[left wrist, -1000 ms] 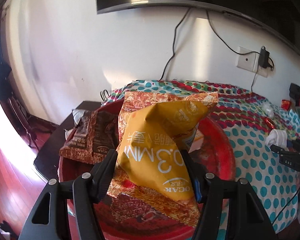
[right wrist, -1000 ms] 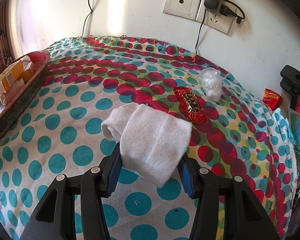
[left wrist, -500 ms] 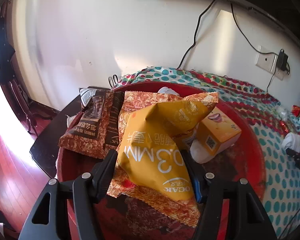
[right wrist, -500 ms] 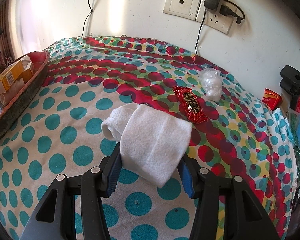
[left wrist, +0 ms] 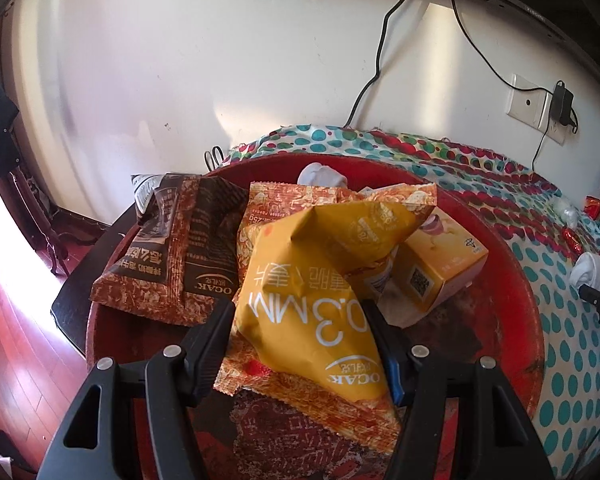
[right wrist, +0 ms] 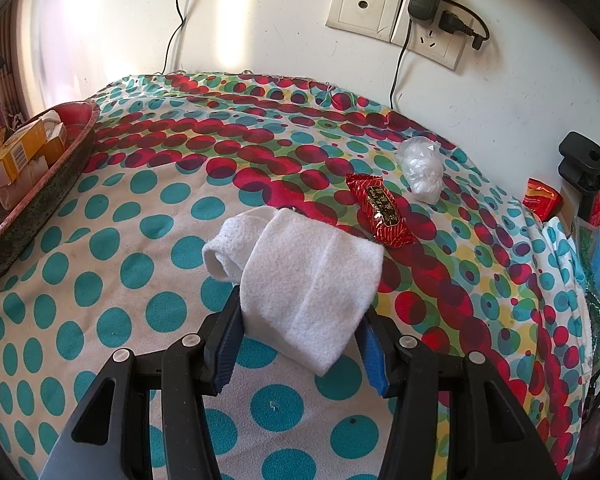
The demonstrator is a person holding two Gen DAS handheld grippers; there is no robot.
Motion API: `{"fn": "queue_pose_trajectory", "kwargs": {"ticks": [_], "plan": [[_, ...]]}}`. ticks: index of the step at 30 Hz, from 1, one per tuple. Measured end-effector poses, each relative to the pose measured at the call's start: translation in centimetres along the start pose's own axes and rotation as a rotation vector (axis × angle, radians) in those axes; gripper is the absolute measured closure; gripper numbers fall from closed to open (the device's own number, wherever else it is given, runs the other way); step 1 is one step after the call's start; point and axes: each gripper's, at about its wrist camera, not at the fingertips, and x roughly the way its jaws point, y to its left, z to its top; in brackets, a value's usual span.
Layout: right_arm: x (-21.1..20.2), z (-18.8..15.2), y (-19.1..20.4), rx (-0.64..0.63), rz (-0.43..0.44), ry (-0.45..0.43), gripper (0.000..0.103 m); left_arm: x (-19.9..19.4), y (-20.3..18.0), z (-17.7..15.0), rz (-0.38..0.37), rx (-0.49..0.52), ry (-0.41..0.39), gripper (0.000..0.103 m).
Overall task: Organize objects
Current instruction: 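Lower the yellow chip bag into the red tray with the left gripper, then open the left gripper to release the chip bag while the right gripper lifts the white cloth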
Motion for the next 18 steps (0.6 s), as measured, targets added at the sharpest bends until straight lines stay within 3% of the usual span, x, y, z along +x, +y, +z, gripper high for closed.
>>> {"fn": "queue_pose_trajectory", "kwargs": {"ticks": [18], "plan": [[0.21,0.16,-0.14,-0.013,-0.01,-0.003,0.051,0.17,-0.35,-0.15,0.025,0.016,0.019,0.037]]}}
